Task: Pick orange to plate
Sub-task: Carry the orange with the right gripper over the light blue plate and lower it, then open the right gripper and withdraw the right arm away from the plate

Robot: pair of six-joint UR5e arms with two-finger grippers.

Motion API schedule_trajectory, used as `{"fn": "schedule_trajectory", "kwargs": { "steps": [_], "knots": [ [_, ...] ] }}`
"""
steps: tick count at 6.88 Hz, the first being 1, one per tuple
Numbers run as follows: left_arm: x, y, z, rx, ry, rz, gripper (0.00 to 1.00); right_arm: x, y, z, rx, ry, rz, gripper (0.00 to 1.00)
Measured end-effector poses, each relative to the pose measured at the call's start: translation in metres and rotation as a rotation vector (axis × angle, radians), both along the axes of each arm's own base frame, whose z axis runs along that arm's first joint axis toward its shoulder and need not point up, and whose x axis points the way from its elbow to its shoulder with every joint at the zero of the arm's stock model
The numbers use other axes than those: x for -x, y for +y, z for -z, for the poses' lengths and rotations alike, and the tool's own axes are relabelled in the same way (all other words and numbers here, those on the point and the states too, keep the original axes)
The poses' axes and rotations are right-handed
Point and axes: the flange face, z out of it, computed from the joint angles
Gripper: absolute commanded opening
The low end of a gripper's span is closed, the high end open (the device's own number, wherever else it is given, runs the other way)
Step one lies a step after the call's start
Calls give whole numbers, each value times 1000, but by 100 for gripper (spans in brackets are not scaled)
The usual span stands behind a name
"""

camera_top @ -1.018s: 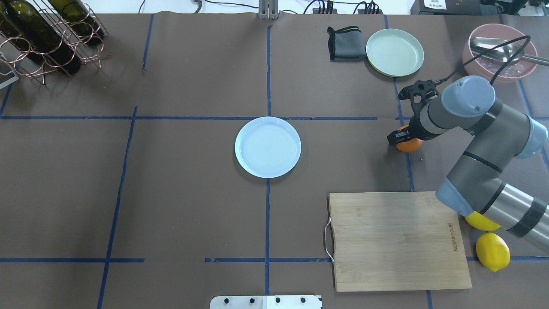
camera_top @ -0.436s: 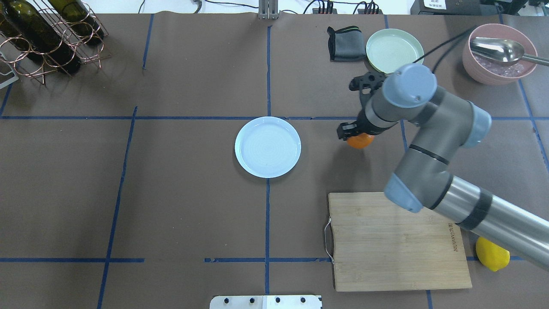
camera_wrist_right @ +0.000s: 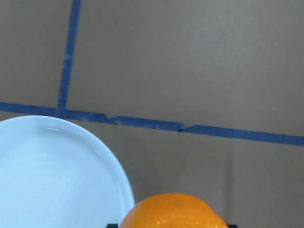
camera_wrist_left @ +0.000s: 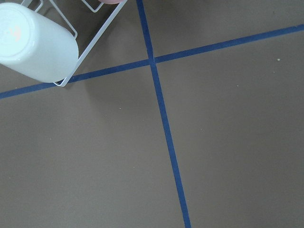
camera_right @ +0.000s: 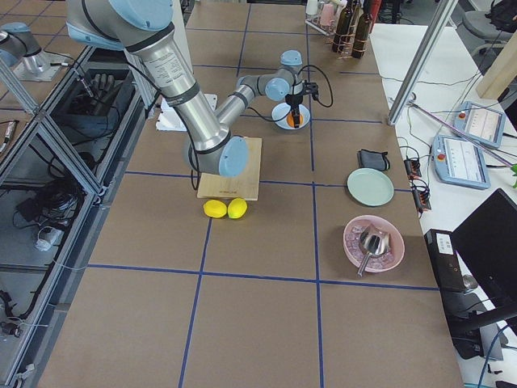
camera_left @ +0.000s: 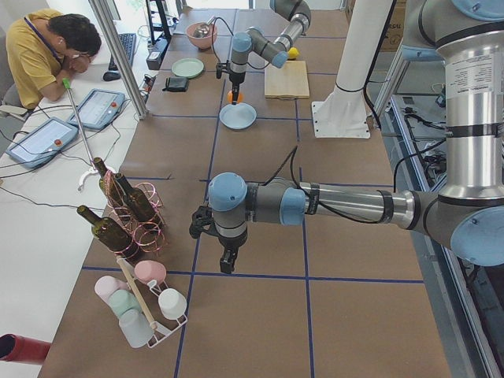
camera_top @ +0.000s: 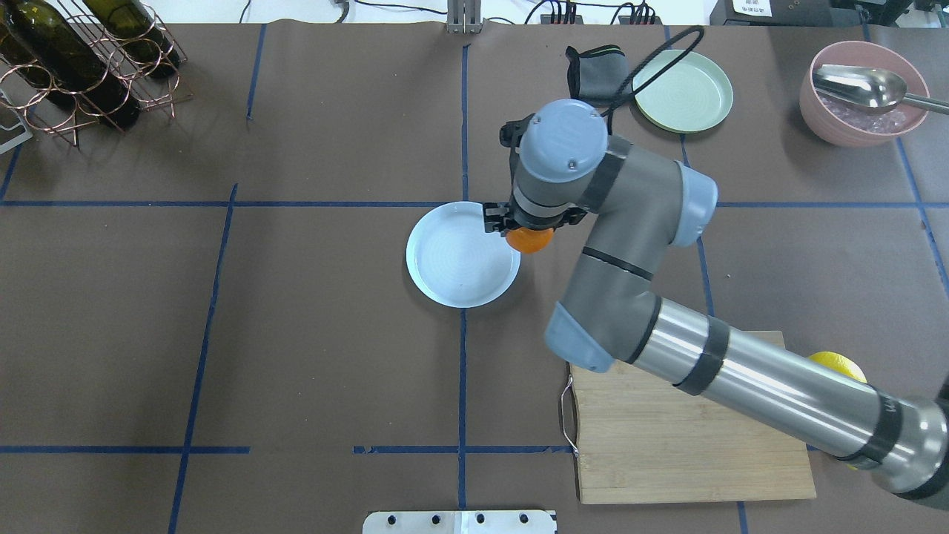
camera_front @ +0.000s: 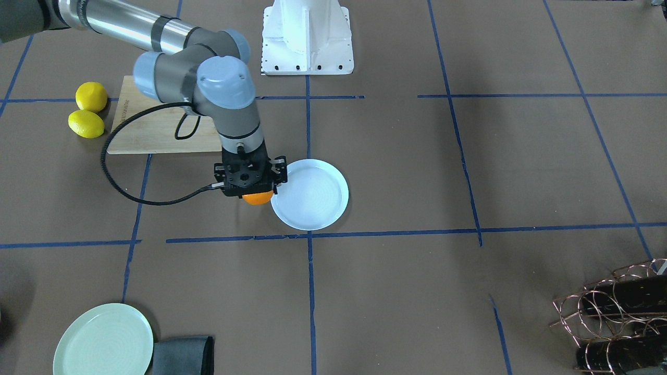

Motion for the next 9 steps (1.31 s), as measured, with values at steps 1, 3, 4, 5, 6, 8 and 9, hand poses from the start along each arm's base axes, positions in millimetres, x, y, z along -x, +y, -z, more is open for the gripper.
{"fn": "schedule_trajectory", "kwargs": {
  "steps": [1,3,4,5,6,8,9],
  "knots": [
    [0,0,1,-2,0,0,100,25,4,12,1,17,-18,9],
    [0,0,1,-2,1,0,100,46,11,8,-6,51,-31,25],
    [0,0,1,-2,2,0,100,50,13,6,-6,58,-30,46],
    [0,0,1,-2,2,0,100,54,17,4,-6,61,-26,65],
    [0,0,1,-2,2,0,100,57,20,4,0,60,-29,87],
    [0,0,2,-4,3,0,100,61,24,1,13,61,-41,100],
    [0,0,2,-4,3,0,100,61,25,1,12,61,-44,100]
  ]
}}
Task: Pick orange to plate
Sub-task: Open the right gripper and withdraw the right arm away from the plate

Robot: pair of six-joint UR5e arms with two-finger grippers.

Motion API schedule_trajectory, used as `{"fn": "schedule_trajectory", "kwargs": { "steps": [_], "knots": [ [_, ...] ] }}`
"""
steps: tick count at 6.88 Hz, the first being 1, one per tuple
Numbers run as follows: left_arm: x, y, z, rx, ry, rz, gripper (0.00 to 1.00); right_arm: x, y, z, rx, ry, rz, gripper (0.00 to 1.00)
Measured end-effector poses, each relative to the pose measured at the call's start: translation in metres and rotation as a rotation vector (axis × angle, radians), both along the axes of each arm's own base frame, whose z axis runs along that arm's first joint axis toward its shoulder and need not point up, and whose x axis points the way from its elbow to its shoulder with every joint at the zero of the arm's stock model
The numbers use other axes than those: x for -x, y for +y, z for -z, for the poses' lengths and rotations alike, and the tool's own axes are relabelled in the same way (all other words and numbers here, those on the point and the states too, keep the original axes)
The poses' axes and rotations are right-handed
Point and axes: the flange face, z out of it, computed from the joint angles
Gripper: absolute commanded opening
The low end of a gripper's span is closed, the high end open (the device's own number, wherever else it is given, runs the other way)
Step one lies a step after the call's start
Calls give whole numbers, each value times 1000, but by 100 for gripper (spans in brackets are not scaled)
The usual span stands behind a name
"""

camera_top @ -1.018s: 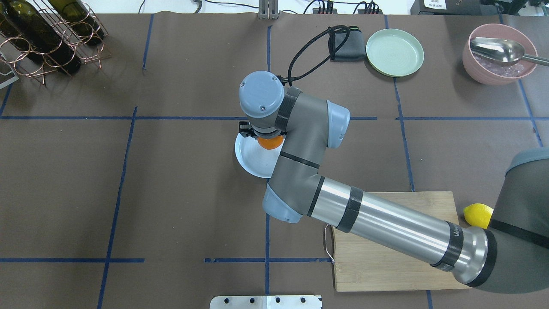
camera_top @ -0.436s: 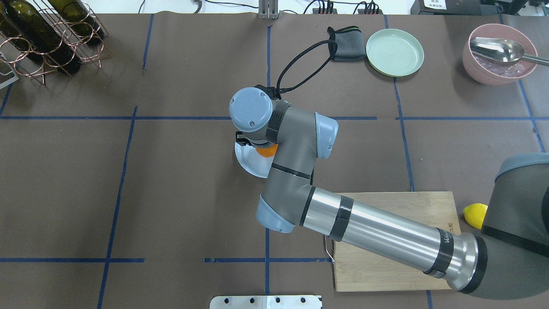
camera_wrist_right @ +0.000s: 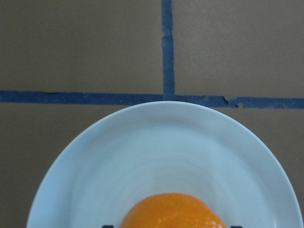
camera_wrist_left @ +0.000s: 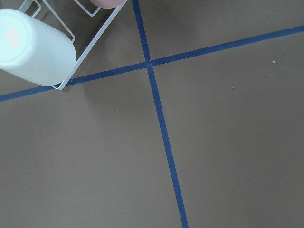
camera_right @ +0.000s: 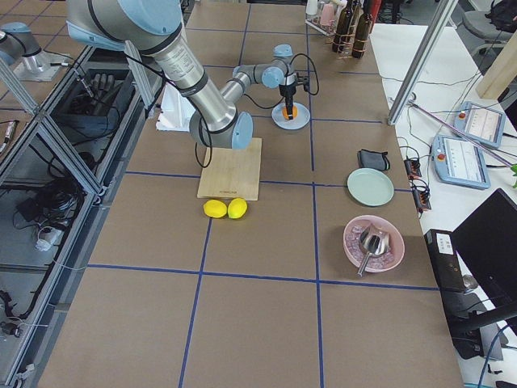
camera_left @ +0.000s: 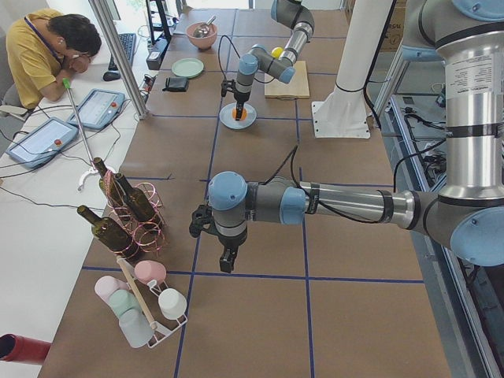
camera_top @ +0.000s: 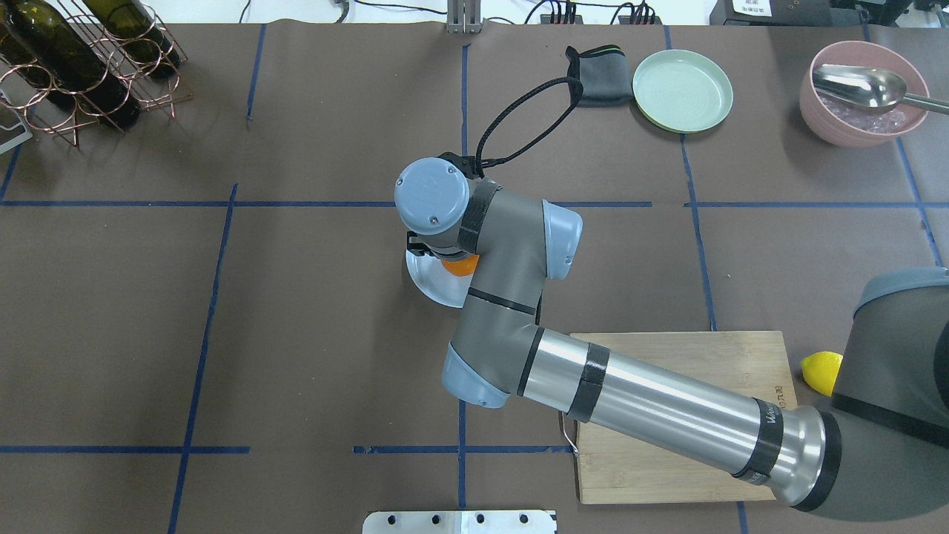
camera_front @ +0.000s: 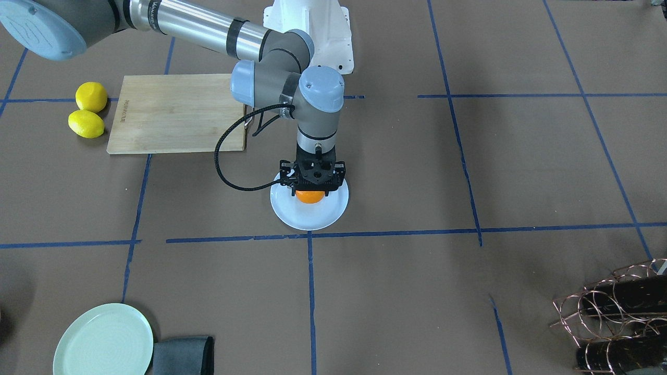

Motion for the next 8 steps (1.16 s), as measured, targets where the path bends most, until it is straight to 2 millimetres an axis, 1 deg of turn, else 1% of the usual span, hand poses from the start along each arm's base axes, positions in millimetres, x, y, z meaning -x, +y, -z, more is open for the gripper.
{"fn": "schedule_trajectory", "kwargs": {
  "steps": [1,2,3,4,5,6,7,8],
  "knots": [
    [0,0,0,0,0,0,100,-3,-2,4,-5,-5,-3,100],
    [0,0,-1,1,0,0,100,-17,-13,12,-12,-23,-10,100],
    [0,0,-1,2,-1,0,100,-47,-37,23,-9,-50,-5,100],
    [0,0,-1,2,-1,-1,100,-93,-68,27,-6,-64,28,100],
    [0,1,-2,4,-2,-2,100,-156,-97,17,-24,-59,87,100],
    [0,3,-4,6,-1,-4,100,-232,-118,-7,-52,-57,161,100],
    [0,3,-5,7,0,-6,100,-311,-131,-39,-76,-56,220,100],
    [0,4,-6,9,1,-7,100,-395,-136,-80,-111,-28,285,100]
  ]
}}
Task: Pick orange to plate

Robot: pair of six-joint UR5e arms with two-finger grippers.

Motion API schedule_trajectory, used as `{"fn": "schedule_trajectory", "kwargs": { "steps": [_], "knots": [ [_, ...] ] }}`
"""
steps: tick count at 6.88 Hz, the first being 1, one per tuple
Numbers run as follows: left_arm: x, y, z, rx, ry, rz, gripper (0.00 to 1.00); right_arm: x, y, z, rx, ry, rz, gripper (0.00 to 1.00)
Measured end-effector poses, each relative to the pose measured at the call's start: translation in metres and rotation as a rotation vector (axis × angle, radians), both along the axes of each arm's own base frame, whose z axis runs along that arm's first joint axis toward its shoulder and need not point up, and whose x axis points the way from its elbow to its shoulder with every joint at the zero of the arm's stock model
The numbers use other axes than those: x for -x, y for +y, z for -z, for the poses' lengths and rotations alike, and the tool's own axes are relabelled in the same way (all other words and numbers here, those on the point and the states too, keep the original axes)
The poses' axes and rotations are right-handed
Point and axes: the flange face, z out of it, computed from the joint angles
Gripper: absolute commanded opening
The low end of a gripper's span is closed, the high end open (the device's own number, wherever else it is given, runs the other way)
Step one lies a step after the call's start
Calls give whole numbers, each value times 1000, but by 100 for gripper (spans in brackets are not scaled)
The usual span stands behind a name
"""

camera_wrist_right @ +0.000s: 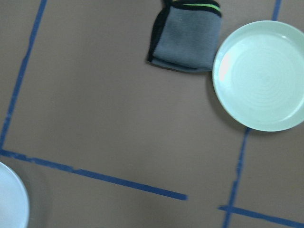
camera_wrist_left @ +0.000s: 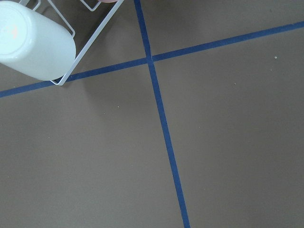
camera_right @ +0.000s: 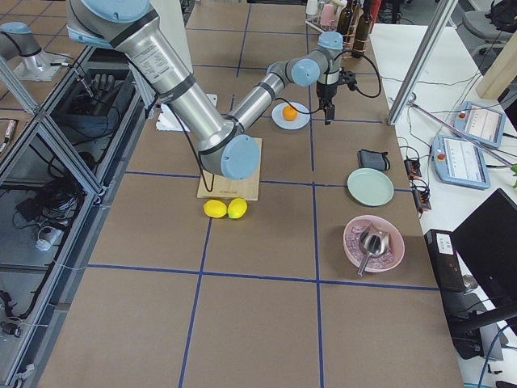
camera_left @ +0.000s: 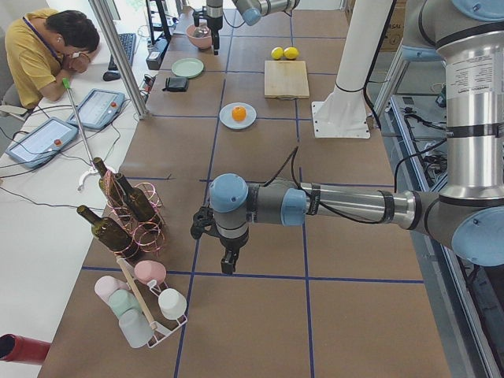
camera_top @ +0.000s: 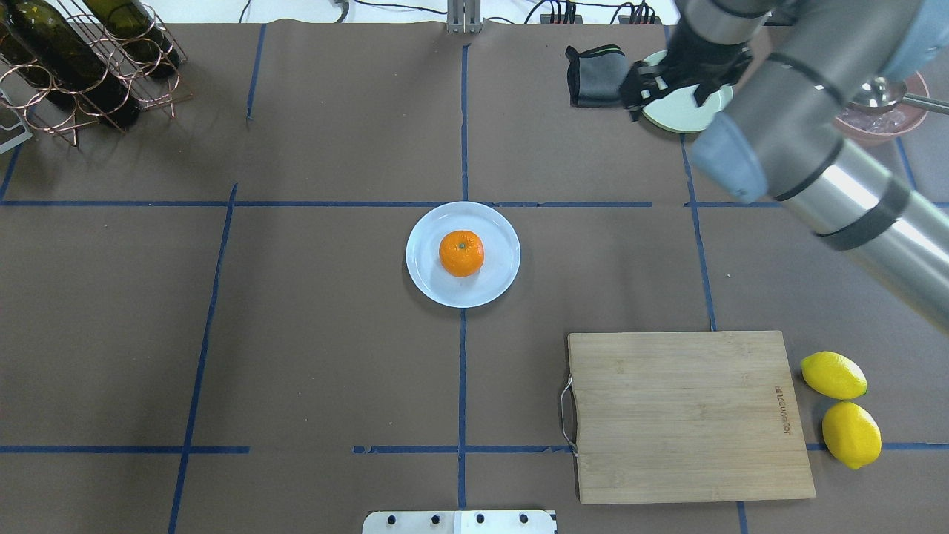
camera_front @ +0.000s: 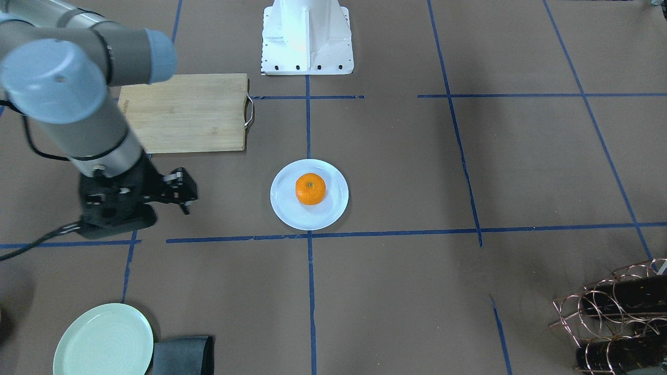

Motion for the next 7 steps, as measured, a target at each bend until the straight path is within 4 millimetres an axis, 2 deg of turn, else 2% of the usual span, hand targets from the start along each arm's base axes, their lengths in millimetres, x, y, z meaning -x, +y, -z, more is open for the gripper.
{"fn": "schedule_trajectory", "kwargs": {
  "steps": [2,3,4,5,6,7],
  "knots": [
    [0,2,-1,1,0,-1,100,-137,4,-87,-58,91,121,100],
    [0,2,-1,1,1,-1,100,-190,15,-134,-29,129,126,100],
    [0,2,-1,0,1,0,100,-233,38,-188,33,158,101,100],
    [1,3,-1,2,1,1,100,-264,70,-244,105,173,70,100],
    [1,3,-2,4,1,2,100,-283,103,-290,167,164,46,100],
    [2,3,-3,5,2,2,100,-289,129,-323,193,128,37,100]
  ]
}}
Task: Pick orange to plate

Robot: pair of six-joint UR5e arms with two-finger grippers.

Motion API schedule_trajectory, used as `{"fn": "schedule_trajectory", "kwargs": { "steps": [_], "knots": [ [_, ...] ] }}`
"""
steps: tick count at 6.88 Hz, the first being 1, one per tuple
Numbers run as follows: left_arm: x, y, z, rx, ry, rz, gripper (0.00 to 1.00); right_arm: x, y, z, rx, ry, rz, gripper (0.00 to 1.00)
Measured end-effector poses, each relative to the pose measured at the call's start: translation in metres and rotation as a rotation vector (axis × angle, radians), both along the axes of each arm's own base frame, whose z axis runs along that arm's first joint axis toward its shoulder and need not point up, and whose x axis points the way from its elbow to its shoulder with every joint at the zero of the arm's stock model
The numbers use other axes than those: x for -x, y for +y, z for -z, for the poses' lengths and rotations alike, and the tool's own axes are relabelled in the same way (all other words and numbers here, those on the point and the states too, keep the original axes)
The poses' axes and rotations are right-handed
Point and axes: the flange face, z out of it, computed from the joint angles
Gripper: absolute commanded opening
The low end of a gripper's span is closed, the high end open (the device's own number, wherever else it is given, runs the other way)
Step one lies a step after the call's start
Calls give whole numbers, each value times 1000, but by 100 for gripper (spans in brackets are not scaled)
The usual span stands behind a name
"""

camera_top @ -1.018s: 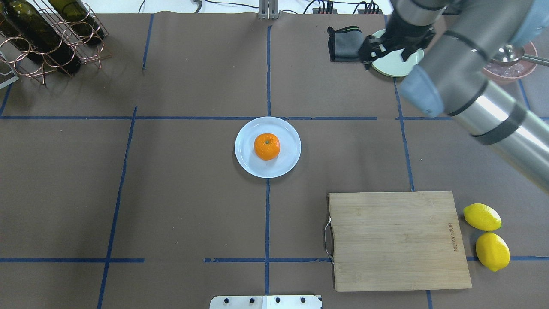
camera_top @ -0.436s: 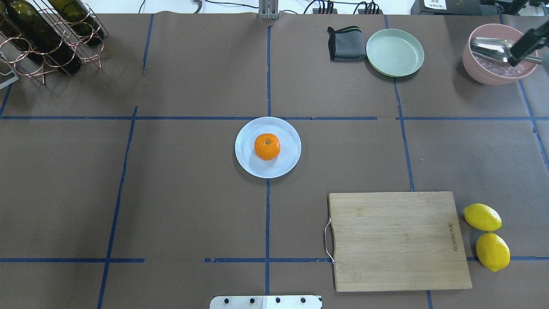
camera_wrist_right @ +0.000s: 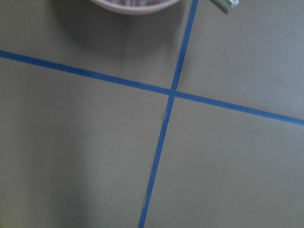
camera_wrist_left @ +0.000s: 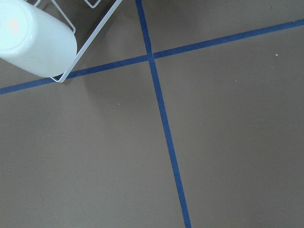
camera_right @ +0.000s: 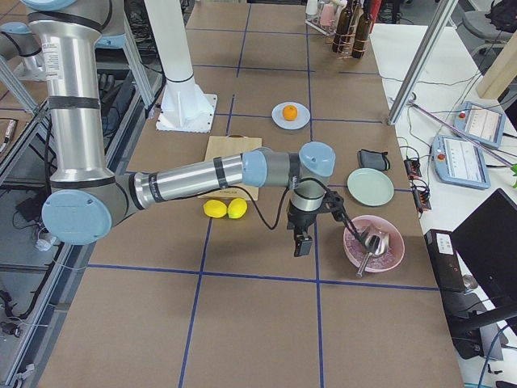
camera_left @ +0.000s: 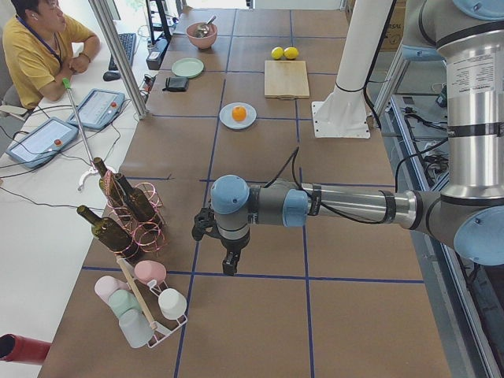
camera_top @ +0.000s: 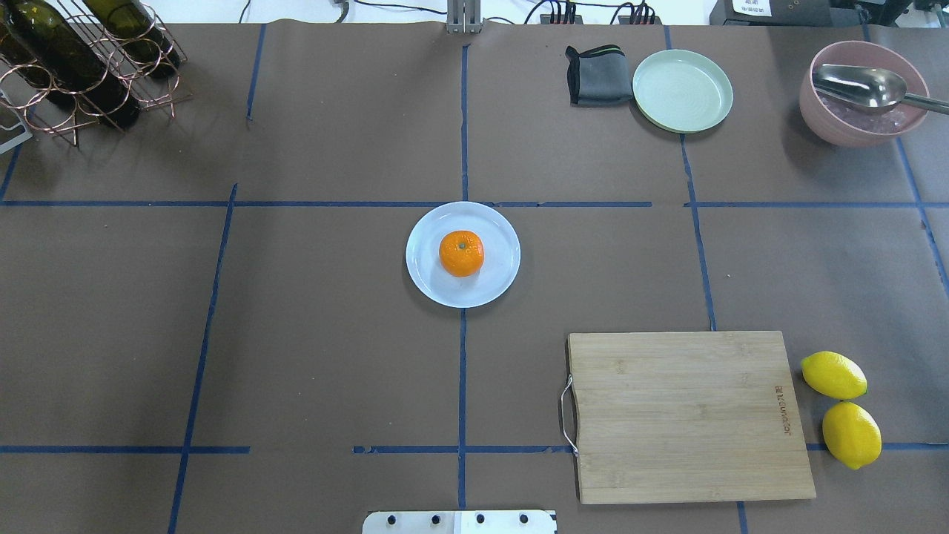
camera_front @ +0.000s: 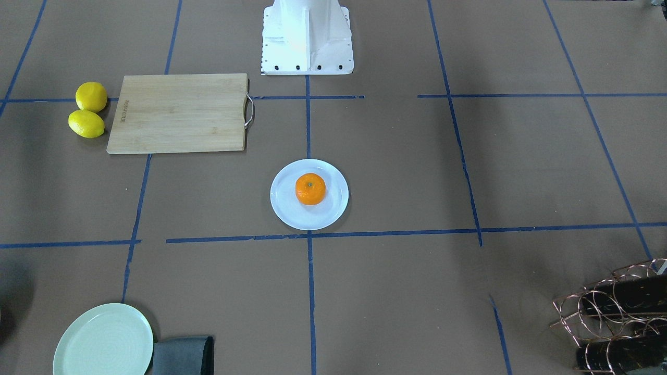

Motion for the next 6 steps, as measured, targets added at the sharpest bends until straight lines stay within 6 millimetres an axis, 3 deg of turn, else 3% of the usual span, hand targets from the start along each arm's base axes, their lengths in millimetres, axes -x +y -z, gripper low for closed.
{"fn": "schedule_trajectory", "kwargs": {
  "steps": [2,6],
  "knots": [
    [-1,0,3,-4,18,1,100,-2,34,-41,6,-61,-8,100],
    [-1,0,6,-9,32,2,100,-2,47,-53,11,-84,-12,100]
  ]
}}
